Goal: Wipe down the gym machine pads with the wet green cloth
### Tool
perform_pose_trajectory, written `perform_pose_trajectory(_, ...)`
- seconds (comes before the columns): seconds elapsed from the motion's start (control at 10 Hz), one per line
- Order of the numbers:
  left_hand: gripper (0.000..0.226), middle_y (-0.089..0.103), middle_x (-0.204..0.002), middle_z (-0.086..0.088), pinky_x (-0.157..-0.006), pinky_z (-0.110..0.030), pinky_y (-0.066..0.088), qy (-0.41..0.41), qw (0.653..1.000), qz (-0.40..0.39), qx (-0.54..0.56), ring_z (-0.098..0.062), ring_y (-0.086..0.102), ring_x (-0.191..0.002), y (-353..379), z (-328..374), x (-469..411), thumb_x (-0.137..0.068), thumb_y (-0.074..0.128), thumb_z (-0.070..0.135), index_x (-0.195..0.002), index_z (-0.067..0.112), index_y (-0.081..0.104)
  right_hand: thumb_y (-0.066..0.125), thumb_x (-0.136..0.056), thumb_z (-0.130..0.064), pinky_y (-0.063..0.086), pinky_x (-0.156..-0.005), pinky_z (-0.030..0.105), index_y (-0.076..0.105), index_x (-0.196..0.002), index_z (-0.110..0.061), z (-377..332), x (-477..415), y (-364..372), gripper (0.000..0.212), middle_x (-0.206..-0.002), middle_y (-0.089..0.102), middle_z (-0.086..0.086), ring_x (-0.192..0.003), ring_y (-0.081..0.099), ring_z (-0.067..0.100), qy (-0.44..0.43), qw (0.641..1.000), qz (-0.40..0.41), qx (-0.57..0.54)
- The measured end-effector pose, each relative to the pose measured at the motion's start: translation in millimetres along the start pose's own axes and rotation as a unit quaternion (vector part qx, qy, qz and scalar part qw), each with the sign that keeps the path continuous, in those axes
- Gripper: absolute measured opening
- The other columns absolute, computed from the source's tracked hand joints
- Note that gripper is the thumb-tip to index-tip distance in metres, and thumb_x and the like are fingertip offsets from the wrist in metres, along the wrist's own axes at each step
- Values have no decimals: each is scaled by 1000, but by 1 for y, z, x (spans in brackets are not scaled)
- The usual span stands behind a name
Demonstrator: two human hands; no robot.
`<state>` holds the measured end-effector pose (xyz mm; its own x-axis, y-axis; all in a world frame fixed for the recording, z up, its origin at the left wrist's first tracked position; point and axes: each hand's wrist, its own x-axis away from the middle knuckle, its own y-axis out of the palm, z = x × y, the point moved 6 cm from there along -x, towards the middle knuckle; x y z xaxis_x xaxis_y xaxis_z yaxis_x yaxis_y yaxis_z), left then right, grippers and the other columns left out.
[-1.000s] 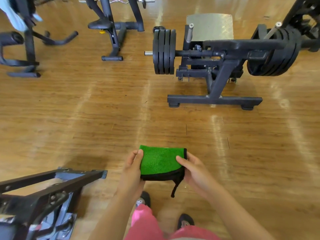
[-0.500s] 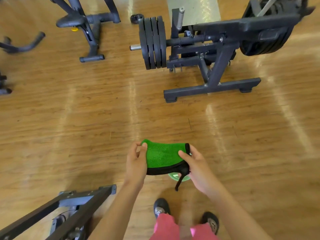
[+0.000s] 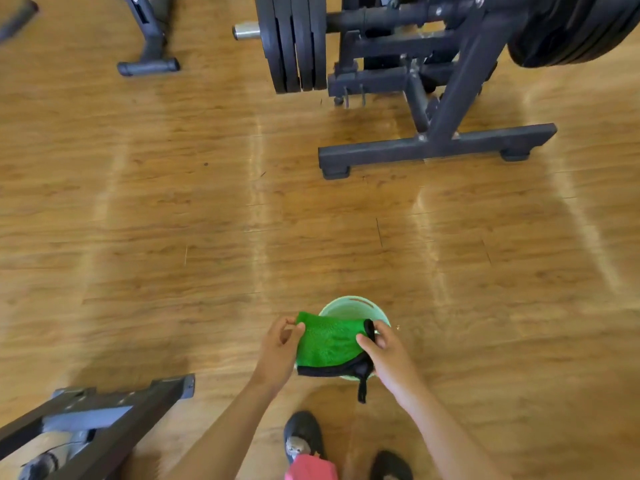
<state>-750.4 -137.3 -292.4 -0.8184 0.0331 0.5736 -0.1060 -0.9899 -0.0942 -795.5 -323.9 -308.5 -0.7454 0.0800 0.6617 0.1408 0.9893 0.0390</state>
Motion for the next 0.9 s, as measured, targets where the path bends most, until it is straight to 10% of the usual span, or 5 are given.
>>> perform_pose_trajectory(0.5,23,58,-73,-14,-52,-22,41,-86,993,79,-27,-22,54,-65,5,-247,-164,-99,48,9,-76,6,47,55,-97,-10,46,-57,13,59,-96,-11,199,-199,6,4,-85,70,6,-76,67,16,59,995,3,77)
perform_pose_trajectory(0.9,20,65,-108,-10,-72,-31,52,-167,985,3,-35,-22,63,-90,3,-285,-202,-102,43,21,-110,11,58,58,-96,-14,50,-74,36,53,-109,-16,259,-243,19,14,-93,64,5,-74,59,16,118,978,24,170)
